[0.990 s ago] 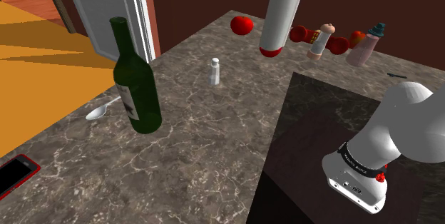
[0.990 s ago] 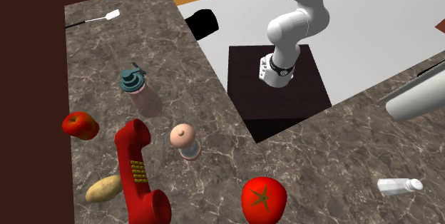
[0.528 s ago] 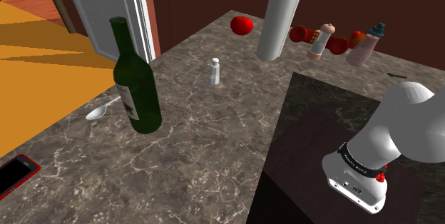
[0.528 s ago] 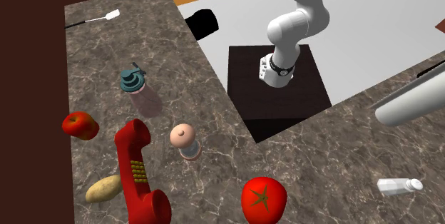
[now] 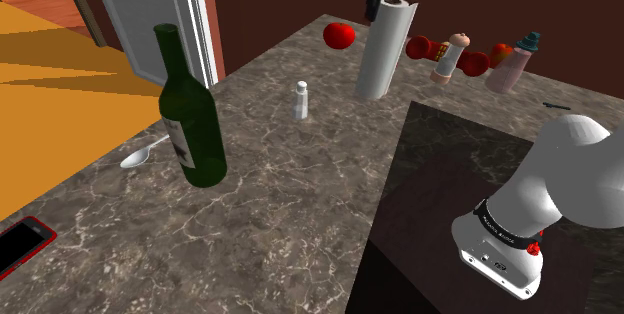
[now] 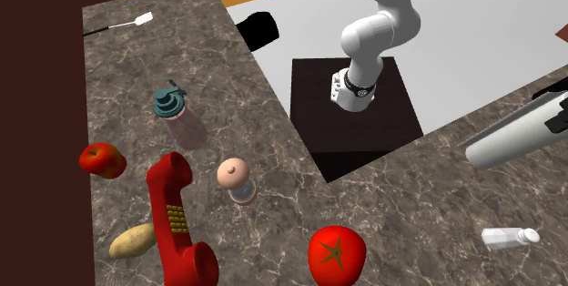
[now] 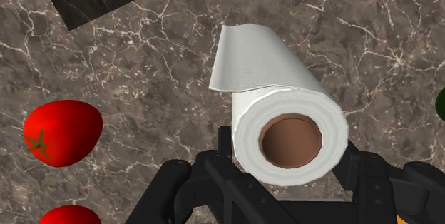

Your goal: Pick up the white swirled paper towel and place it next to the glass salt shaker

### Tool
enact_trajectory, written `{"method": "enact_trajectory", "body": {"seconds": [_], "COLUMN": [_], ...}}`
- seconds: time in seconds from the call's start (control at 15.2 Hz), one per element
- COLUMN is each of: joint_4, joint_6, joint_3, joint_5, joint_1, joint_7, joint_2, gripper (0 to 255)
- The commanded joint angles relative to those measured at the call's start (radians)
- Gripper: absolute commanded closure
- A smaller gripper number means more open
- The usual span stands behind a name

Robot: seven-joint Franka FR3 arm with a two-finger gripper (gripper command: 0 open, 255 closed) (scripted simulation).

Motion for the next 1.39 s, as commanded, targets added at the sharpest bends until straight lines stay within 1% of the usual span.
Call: {"method": "enact_trajectory", "body": {"seconds": [0.0,1.32], "joint_4": [-0.031,-0.323], "joint_6": [0.027,0.295], "joint_3": [0.0,-0.002], "joint_5": [0.0,-0.004], "joint_1": [0.0,0.0], "joint_7": [0.003,0.019], "joint_2": [-0.004,-0.027], "gripper": [255,255]}}
